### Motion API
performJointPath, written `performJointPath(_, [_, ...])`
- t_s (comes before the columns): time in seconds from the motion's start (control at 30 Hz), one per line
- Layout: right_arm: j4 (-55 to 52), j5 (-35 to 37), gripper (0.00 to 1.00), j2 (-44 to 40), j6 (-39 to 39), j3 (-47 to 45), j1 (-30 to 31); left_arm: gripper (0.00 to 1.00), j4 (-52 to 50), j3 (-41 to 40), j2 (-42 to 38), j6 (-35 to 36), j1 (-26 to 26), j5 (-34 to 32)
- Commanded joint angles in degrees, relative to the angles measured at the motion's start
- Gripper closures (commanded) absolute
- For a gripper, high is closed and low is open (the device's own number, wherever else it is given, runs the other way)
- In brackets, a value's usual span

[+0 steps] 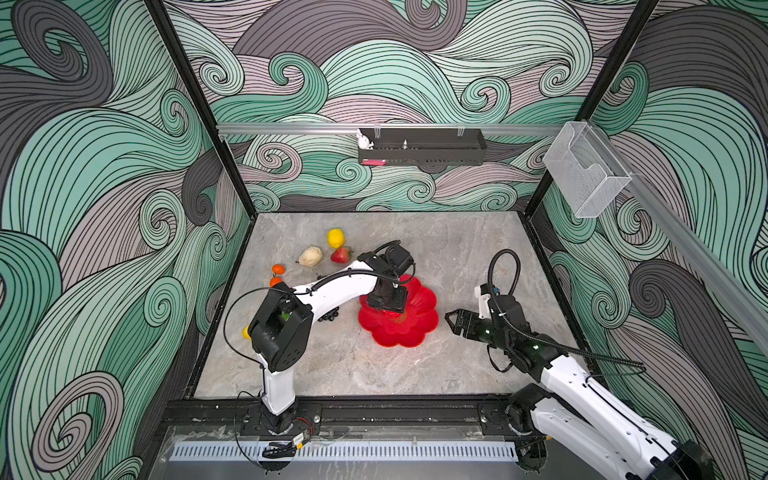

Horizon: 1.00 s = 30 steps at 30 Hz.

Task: Arrange fruit in a fruit bowl
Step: Place the fruit in the fruit bowl.

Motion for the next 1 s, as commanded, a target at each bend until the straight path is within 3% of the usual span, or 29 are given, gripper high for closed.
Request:
performJointPath(0.0, [-0.1,1.1,0.15,-0.3,-0.4,-0.5,0.2,0.47,-0.8,2.1,2.7,0.5,-0.6,-2.8])
performJointPath(0.47, [0.1,1.1,0.15,-0.6,0.1,-1.4,0.3,0.45,2.0,4.3,8.2,0.3,-2.3,-3.2])
performJointPath(0.97, [-0.1,1.1,0.15,-1.2,0.3,-1.5,0.3,0.26,1.3,4.0,6.8,-0.1,-2.5,-3.2])
